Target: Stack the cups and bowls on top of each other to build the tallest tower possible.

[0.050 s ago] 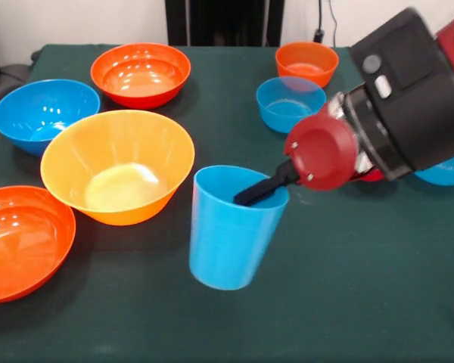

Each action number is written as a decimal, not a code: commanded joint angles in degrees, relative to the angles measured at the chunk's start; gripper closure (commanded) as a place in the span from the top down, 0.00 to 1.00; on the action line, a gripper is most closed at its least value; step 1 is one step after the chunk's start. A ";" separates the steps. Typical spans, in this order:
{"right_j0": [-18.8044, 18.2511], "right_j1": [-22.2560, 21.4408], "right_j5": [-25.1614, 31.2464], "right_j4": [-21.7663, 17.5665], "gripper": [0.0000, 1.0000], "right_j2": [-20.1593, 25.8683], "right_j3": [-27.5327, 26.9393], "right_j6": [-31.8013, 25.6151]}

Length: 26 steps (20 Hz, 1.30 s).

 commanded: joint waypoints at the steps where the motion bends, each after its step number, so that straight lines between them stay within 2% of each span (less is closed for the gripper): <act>1: -1.06 4.22 9.07 -11.19 0.00 13.14 1.59 -23.48; 6: -2.12 4.92 11.54 -17.41 0.00 19.75 2.24 -23.68; 10: -2.72 4.64 15.08 -21.79 0.00 23.37 3.14 -25.00; 14: -3.43 3.24 18.76 -22.11 0.00 23.78 4.63 -26.22; 15: -3.84 1.77 19.91 -20.09 0.00 22.11 5.55 -26.82; 16: -4.07 1.52 20.63 -20.21 0.00 22.27 5.80 -27.27; 17: -4.32 0.19 21.66 -17.38 0.00 20.06 7.05 -27.18; 19: -4.84 -0.38 22.85 -16.70 0.00 19.80 7.65 -27.93; 22: -5.28 -0.39 24.16 -18.97 0.00 21.55 7.46 -30.08; 26: -6.17 -0.03 24.69 -17.91 0.00 21.78 8.34 -29.75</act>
